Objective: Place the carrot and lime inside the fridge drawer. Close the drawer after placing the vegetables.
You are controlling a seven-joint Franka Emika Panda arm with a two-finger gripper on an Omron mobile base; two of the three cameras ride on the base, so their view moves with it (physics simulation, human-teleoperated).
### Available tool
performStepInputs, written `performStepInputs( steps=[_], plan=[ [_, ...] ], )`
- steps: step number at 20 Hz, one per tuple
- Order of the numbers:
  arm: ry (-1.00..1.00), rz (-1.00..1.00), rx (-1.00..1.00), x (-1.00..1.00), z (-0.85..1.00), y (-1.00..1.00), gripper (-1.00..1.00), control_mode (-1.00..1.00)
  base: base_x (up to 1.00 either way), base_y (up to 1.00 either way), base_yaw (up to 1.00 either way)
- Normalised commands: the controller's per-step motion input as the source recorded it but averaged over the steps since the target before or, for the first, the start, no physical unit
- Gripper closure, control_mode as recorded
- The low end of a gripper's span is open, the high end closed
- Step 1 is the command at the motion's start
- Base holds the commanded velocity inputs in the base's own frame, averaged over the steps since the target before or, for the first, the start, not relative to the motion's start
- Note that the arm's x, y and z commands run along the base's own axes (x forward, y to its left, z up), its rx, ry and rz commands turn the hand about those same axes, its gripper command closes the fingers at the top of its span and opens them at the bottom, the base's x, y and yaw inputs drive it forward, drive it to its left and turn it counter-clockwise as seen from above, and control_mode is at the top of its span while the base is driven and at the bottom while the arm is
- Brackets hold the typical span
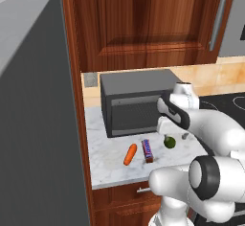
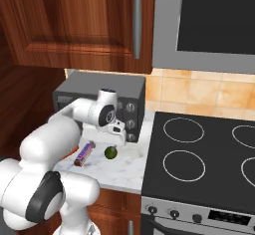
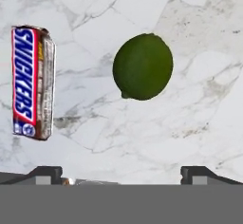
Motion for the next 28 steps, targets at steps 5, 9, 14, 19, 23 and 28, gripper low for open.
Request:
performStepInputs(
  steps=[5, 9, 14, 19, 23, 28],
  plan=[
    [-0.09, 0.00, 0.00, 0.08, -0.32, 0.00, -1.00, -1.00, 0.00, 0.00, 0.00],
    [-0.04, 0.00, 0.00, 0.06, -0.16, -0.03, -1.00, -1.00, 0.00, 0.00, 0.00],
    [0.00, 0.00, 0.00, 0.11, -0.15, -0.01, -1.00, -1.00, 0.00, 0.00, 0.00],
    [0.00, 0.00, 0.00, 0.10, -0.07, 0.00, -1.00, -1.00, 0.00, 0.00, 0.00],
    [0.00, 0.00, 0.00, 0.12, -0.05, 0.00, -1.00, -1.00, 0.00, 0.00, 0.00],
    [0.00, 0.00, 0.00, 0.16, -0.09, -0.08, -1.00, -1.00, 0.00, 0.00, 0.00]
  ],
)
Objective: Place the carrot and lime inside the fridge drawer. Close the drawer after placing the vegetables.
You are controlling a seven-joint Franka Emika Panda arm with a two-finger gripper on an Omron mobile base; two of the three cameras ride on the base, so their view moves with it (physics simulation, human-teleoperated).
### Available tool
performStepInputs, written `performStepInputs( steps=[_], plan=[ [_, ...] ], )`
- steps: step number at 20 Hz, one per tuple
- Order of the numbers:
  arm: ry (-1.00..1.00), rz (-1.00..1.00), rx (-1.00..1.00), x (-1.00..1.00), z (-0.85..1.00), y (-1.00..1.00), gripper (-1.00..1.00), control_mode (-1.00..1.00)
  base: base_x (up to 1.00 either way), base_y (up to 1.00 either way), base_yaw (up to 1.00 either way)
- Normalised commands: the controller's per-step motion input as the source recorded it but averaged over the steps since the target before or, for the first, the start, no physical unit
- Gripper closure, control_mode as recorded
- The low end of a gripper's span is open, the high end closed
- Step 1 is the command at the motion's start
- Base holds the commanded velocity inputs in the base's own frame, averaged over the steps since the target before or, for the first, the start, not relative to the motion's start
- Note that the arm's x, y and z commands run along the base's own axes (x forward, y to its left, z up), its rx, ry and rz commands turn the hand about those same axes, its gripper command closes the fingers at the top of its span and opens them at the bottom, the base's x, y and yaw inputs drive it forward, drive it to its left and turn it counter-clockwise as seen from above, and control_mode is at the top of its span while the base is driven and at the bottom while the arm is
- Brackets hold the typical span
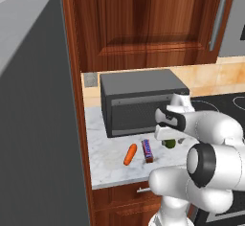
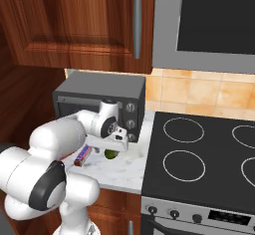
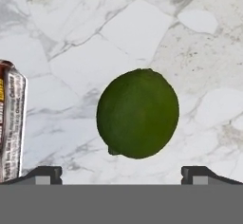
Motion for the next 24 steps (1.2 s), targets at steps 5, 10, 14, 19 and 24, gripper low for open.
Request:
performStepInputs(
  steps=[5, 10, 14, 19, 24],
  plan=[
    [0.00, 0.00, 0.00, 0.09, -0.11, -0.18, -1.00, -1.00, 0.00, 0.00, 0.00],
    [0.00, 0.00, 0.00, 0.06, 0.00, -0.03, -1.00, -1.00, 0.00, 0.00, 0.00],
    [0.00, 0.00, 0.00, 0.09, -0.01, 0.00, -1.00, -1.00, 0.00, 0.00, 0.00],
    [0.00, 0.00, 0.00, 0.01, -0.06, 0.00, -1.00, -1.00, 0.00, 0.00, 0.00],
    [0.00, 0.00, 0.00, 0.00, -0.08, 0.01, -1.00, -1.00, 0.00, 0.00, 0.00]
  ],
)
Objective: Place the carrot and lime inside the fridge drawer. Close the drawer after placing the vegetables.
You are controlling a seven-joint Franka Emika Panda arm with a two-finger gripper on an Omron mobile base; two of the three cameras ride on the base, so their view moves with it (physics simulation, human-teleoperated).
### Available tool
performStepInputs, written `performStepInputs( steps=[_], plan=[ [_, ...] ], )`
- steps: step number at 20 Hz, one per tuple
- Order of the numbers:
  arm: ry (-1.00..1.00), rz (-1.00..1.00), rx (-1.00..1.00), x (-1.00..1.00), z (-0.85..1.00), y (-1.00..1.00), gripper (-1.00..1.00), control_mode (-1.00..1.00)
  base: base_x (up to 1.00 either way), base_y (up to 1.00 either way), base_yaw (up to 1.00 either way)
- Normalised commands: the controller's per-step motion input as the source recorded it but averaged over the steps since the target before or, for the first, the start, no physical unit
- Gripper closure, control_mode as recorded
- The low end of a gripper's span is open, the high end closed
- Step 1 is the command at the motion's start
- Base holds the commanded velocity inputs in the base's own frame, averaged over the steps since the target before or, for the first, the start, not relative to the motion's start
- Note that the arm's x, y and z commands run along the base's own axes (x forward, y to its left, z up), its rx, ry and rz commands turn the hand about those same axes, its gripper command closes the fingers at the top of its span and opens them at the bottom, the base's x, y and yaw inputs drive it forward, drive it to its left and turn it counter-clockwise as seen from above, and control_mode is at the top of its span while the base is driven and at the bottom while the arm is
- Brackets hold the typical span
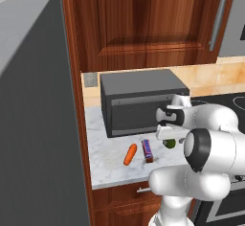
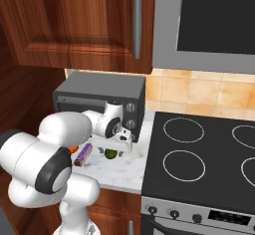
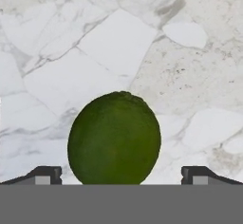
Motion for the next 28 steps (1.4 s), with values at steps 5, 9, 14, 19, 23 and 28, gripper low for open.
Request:
performStepInputs(
  steps=[5, 9, 14, 19, 23, 28],
  plan=[
    [0.00, 0.00, 0.00, 0.01, -0.05, 0.02, -1.00, -1.00, 0.00, 0.00, 0.00],
    [0.00, 0.00, 0.00, 0.01, -0.12, 0.18, -1.00, -1.00, 0.00, 0.00, 0.00],
    [0.00, 0.00, 0.00, 0.04, -0.13, 0.12, -1.00, -1.00, 0.00, 0.00, 0.00],
    [0.00, 0.00, 0.00, 0.08, -0.08, 0.01, -1.00, -1.00, 0.00, 0.00, 0.00],
    [0.00, 0.00, 0.00, 0.06, -0.11, 0.00, -1.00, -1.00, 0.00, 0.00, 0.00],
    [0.00, 0.00, 0.00, -0.02, -0.18, 0.04, 1.00, -1.00, 0.00, 0.00, 0.00]
  ],
)
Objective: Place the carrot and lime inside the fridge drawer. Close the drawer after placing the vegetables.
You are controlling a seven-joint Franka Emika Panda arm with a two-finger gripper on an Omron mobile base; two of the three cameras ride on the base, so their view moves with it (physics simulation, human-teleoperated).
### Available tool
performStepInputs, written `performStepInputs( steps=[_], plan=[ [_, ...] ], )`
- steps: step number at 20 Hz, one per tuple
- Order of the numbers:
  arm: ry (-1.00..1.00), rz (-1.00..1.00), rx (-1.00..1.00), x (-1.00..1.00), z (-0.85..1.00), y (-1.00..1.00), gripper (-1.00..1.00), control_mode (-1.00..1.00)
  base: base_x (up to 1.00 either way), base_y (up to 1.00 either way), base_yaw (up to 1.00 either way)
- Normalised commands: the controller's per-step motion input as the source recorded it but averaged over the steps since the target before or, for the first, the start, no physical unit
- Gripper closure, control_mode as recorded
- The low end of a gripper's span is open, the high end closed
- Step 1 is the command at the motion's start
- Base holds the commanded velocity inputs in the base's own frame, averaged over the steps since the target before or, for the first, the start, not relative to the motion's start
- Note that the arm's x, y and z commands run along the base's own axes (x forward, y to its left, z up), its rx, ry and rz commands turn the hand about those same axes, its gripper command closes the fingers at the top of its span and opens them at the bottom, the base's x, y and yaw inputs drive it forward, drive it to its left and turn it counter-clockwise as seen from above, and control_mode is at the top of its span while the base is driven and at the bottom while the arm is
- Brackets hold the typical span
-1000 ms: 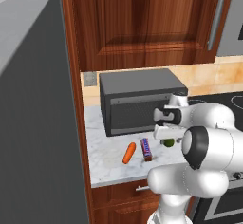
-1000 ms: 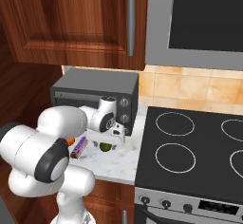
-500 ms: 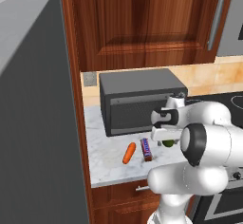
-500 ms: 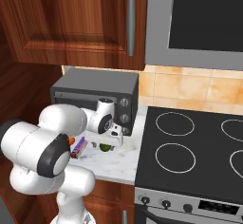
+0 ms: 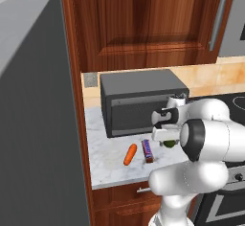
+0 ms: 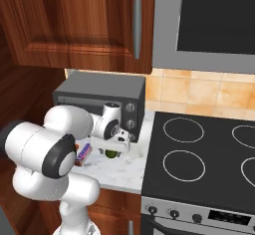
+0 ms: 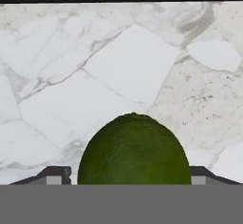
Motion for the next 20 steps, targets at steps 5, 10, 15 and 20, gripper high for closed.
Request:
performStepInputs(
  steps=[5, 10, 15, 20],
  plan=[
    [-0.06, -0.03, 0.00, -0.48, 0.11, 0.00, 1.00, -1.00, 0.00, 0.00, 0.00],
    [-0.17, -0.02, 0.01, -0.84, 0.88, -0.05, 1.00, -1.00, 0.00, 0.00, 0.00],
    [-0.25, 0.00, 0.04, -0.83, 1.00, -0.17, 1.00, -1.00, 0.00, 0.00, 0.00],
    [-0.19, 0.00, 0.03, -0.77, 1.00, 0.00, 1.00, -1.00, 0.00, 0.00, 0.00]
  ],
)
